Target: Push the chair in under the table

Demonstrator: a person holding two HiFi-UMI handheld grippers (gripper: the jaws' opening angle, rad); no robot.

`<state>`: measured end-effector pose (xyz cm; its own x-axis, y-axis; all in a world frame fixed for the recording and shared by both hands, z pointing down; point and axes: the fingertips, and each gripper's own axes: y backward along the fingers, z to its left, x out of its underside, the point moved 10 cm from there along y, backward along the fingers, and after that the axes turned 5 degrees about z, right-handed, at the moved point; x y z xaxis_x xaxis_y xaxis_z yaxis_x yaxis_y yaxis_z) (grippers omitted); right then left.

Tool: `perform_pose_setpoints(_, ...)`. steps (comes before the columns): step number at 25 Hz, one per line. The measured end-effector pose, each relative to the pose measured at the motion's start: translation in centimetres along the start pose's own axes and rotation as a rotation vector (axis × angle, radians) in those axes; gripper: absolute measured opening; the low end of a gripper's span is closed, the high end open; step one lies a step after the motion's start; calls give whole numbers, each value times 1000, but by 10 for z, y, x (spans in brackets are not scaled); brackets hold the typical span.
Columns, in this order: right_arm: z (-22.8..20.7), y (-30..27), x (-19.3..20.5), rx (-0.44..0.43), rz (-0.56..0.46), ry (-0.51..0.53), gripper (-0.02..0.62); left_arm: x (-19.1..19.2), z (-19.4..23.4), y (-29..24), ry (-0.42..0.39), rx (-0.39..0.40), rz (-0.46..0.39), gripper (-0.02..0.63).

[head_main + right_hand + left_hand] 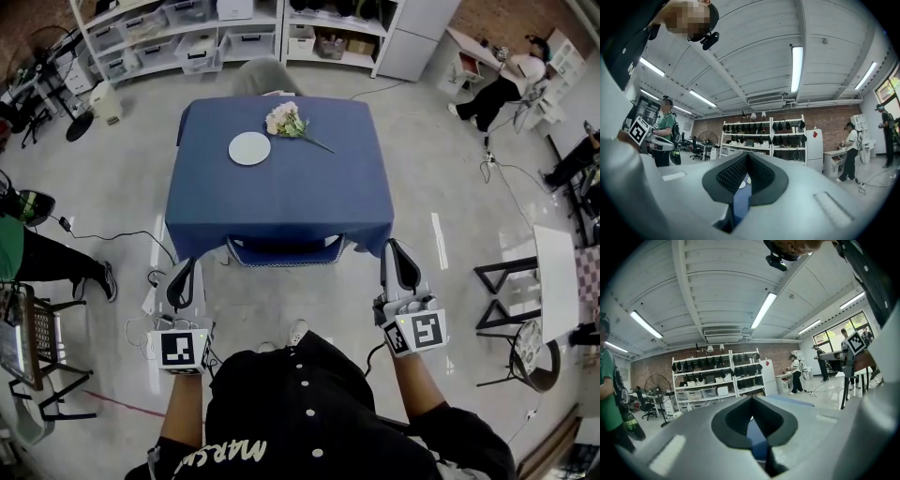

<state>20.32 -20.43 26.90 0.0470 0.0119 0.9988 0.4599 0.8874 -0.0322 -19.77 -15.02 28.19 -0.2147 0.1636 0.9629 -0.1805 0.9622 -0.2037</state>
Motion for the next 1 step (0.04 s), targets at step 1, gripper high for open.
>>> perform_pose_setpoints(1,-1,0,0,1,1,-1,21,0,-1,-1,-1,0,1,2)
